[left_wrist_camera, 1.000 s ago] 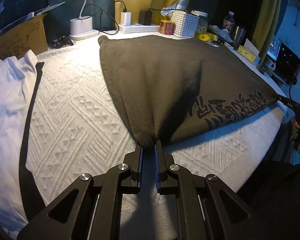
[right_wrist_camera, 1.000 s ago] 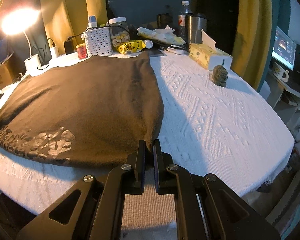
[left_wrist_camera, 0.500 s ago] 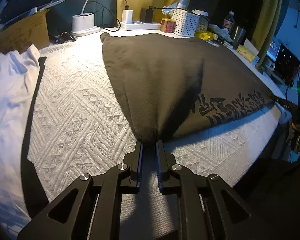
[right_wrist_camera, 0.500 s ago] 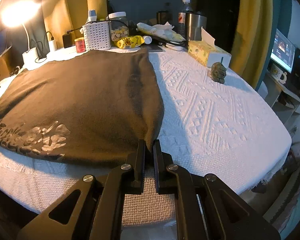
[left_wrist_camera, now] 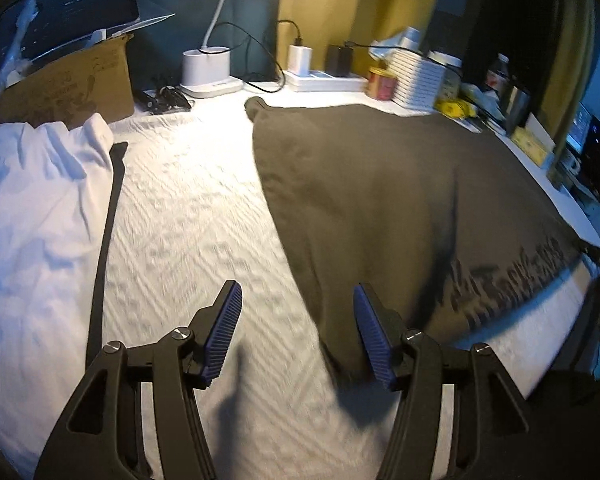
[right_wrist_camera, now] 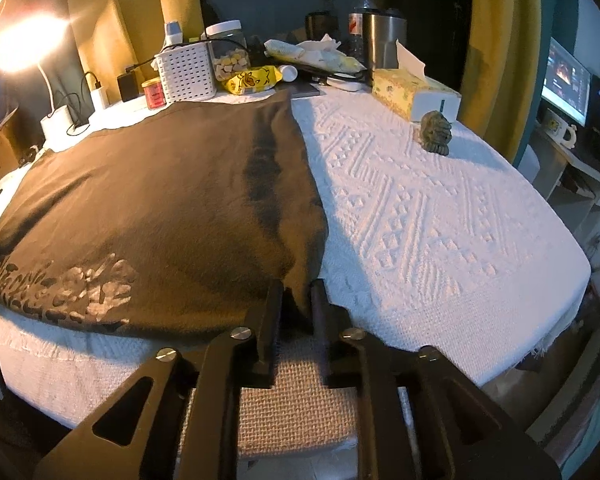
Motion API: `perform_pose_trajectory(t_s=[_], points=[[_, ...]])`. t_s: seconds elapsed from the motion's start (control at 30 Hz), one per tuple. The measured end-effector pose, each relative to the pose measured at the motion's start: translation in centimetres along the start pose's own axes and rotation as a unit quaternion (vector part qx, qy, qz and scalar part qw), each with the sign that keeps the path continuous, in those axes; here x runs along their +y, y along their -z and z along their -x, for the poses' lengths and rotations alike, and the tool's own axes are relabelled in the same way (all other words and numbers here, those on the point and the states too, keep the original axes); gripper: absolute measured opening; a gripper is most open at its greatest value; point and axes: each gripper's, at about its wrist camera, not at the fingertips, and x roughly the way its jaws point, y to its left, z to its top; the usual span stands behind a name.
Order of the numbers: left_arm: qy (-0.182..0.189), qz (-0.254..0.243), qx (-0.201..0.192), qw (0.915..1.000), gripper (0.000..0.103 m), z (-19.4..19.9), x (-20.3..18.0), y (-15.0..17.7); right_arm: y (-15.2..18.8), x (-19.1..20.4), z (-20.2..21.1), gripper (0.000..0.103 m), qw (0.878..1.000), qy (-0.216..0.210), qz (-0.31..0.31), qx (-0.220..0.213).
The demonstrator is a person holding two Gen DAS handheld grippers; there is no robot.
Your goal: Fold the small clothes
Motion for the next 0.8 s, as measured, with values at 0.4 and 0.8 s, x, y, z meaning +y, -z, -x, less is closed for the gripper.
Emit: perform_pose_trajectory(t_s=[0.4, 0.8], points=[[-0.011, -0.019, 0.018, 0.9996, 0.057, -5.6, 0.7, -3.9, -1.7, -0.8, -1.2, 0.038, 1.000, 0.016, -0.021, 0.004], [-0.035, -0.024, 0.017, 0.9990, 0.000, -6.2, 2.6, -5.6, -3.4, -0.4, -2.6, 0.039, 1.000, 0.019, -0.022, 0.008]])
